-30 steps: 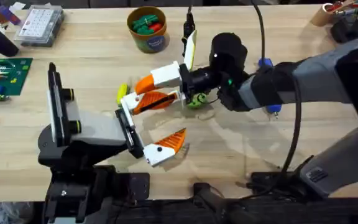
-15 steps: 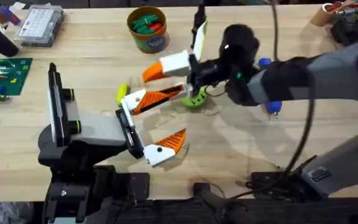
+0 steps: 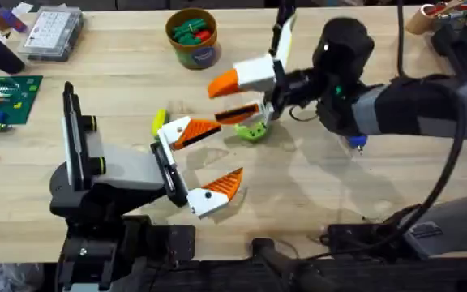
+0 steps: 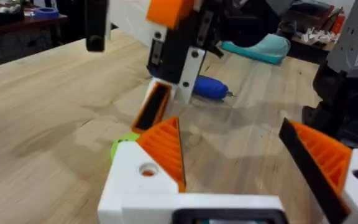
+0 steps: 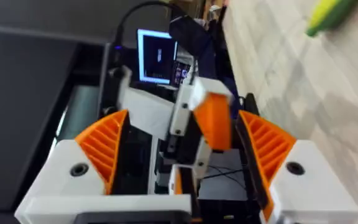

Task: Pick up the gripper from the table and insert it into the empty holder that is missing its gripper. Then pick up a screw, insert it into the mounting hole, and use the screwdriver to tighten it. Finally, clean up the table by picking up the vegetable and placing it into the bucket.

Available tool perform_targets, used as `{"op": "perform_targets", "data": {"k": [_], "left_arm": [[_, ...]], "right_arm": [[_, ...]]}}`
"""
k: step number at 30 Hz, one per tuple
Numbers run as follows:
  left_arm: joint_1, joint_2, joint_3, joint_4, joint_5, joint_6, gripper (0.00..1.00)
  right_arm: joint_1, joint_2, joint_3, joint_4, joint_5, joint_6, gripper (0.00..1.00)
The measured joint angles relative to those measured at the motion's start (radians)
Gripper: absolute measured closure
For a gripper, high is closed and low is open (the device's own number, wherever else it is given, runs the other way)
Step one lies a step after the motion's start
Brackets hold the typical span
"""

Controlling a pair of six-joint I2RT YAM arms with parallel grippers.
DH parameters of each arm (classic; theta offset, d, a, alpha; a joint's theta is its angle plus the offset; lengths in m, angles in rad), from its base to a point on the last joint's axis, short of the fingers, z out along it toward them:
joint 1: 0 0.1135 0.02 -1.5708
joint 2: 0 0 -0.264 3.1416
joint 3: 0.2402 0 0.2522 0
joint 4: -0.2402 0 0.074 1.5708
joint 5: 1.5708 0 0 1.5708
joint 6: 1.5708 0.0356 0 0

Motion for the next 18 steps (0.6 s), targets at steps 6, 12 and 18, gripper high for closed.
{"op": "perform_targets", "data": {"k": [6,12,18], "left_arm": [[0.000,0.000,0.000,0.000,0.000,0.000,0.014],[0.000,0.000,0.000,0.000,0.000,0.000,0.014],[0.000,0.000,0.000,0.000,0.000,0.000,0.014]], "right_arm": [[-0.006,0.000,-0.058,-0.001,0.002,-0.013,0.006],[-0.005,0.000,-0.062,0.001,0.001,-0.016,0.007],[0.022,0.000,-0.062,0.001,-0.001,-0.019,0.006]]}}
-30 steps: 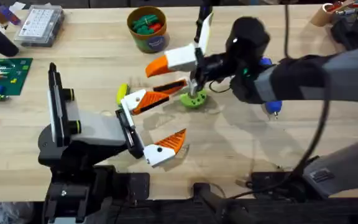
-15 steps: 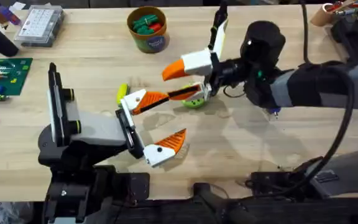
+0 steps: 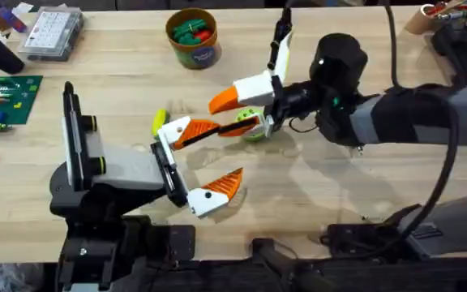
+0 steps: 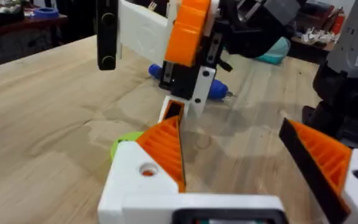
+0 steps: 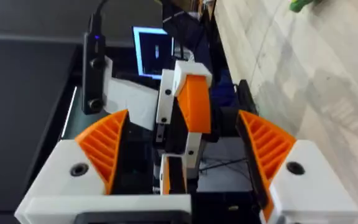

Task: Pick up the gripper from the table and insert it into the empty holder that is missing its gripper. Then pick up a screw, insert it into the mounting hole, and use the screwdriver to tighten it. Finally, clean up the table by picking up the vegetable and placing it into the bucket.

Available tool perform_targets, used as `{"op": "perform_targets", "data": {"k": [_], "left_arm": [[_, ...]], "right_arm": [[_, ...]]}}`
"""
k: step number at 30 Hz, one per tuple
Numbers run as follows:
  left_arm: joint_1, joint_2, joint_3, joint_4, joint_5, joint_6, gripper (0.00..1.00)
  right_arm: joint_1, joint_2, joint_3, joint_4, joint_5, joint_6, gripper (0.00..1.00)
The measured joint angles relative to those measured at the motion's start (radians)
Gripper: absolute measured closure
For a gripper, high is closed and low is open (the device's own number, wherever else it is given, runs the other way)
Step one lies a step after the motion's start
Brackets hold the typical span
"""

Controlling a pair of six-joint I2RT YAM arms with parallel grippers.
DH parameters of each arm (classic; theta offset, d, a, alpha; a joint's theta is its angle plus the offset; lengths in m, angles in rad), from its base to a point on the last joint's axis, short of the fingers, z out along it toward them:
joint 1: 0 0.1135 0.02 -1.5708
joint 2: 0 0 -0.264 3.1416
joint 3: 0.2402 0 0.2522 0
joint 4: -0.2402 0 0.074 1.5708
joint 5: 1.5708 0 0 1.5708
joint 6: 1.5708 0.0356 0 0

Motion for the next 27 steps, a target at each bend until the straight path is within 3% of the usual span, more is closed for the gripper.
{"op": "perform_targets", "data": {"k": [4,10,15,19,27], "left_arm": [[0.000,0.000,0.000,0.000,0.000,0.000,0.013],[0.000,0.000,0.000,0.000,0.000,0.000,0.013],[0.000,0.000,0.000,0.000,0.000,0.000,0.013],[0.000,0.000,0.000,0.000,0.000,0.000,0.013],[0.000,0.000,0.000,0.001,-0.001,0.009,0.013]], "right_arm": [[0.026,0.000,0.000,0.000,0.000,0.000,0.014],[0.046,0.001,0.000,0.002,0.000,0.000,0.141],[0.054,0.001,0.000,0.002,0.000,-0.001,0.526],[0.055,0.001,0.000,0.001,0.001,0.000,0.609],[0.055,0.008,-0.001,-0.006,0.013,0.000,0.891]]}}
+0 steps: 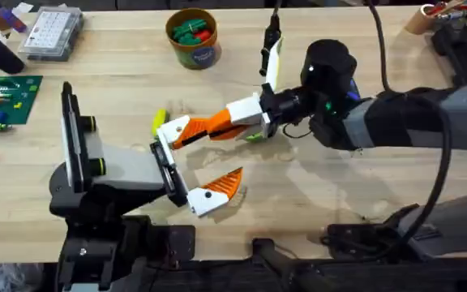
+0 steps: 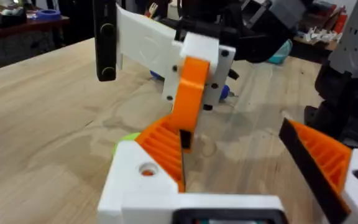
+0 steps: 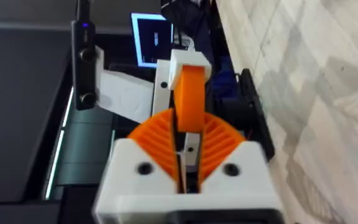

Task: Pick up the gripper from the table and insert it into the empty holder that is missing its gripper. Then pick up a screw, insert it into the mounting hole, and use the screwdriver to tighten it. Finally, clean up the table by picking up the vegetable and placing it into the bucket.

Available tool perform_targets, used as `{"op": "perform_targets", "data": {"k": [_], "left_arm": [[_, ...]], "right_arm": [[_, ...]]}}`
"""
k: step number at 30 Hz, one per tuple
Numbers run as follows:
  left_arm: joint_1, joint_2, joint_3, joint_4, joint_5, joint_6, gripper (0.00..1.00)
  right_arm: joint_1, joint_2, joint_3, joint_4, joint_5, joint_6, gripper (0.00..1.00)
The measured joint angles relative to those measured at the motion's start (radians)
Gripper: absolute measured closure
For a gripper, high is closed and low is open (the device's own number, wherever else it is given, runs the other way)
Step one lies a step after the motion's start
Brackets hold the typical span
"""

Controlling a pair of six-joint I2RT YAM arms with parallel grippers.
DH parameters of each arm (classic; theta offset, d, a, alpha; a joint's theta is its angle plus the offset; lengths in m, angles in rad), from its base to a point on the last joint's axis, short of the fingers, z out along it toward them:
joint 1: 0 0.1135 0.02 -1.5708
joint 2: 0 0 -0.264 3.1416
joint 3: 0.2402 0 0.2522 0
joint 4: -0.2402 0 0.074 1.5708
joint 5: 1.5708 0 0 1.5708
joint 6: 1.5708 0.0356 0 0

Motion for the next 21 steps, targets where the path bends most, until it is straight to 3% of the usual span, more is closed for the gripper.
{"op": "perform_targets", "data": {"k": [3,21], "left_arm": [[0.000,0.000,0.000,0.000,-0.001,0.001,0.013],[0.003,0.000,0.000,0.002,-0.015,0.000,0.013]], "right_arm": [[0.000,0.002,-0.001,0.002,0.006,0.000,0.991],[0.018,0.002,-0.001,0.005,0.046,0.000,0.995]]}}
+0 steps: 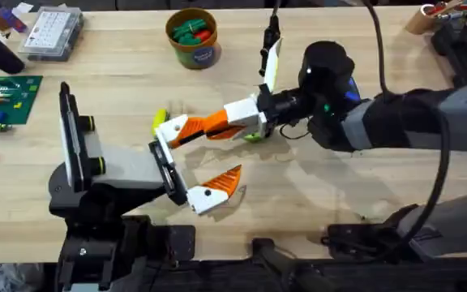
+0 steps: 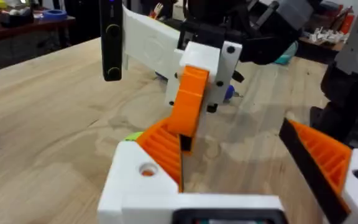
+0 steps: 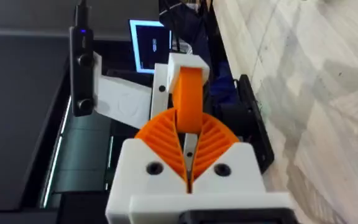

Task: Pick up the gripper from the table and insert it into the empty holder that is missing its gripper. Then pick up a screw, insert it into the mounting hole, and use the screwdriver to tighten it. Finally, clean up the table by picking up the vegetable and placing it into the bucket.

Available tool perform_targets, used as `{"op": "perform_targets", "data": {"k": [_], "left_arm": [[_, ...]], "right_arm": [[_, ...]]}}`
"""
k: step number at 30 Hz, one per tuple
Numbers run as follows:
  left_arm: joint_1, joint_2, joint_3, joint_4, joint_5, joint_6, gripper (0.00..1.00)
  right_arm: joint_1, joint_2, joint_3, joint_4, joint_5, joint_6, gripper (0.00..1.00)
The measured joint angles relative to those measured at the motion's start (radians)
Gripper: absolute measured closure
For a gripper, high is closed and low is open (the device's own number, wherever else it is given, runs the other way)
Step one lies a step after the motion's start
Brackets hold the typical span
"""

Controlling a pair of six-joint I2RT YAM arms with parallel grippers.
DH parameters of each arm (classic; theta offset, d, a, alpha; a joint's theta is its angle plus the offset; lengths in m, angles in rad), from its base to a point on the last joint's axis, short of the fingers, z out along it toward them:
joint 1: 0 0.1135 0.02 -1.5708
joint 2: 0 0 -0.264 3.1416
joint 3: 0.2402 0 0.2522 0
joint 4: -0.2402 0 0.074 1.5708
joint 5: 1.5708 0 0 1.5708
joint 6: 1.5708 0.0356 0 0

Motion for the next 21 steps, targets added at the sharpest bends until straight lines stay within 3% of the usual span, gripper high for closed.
{"op": "perform_targets", "data": {"k": [21], "left_arm": [[0.001,0.000,0.000,0.000,-0.005,-0.014,0.015]], "right_arm": [[0.002,0.023,0.000,0.017,0.021,0.000,0.995]]}}
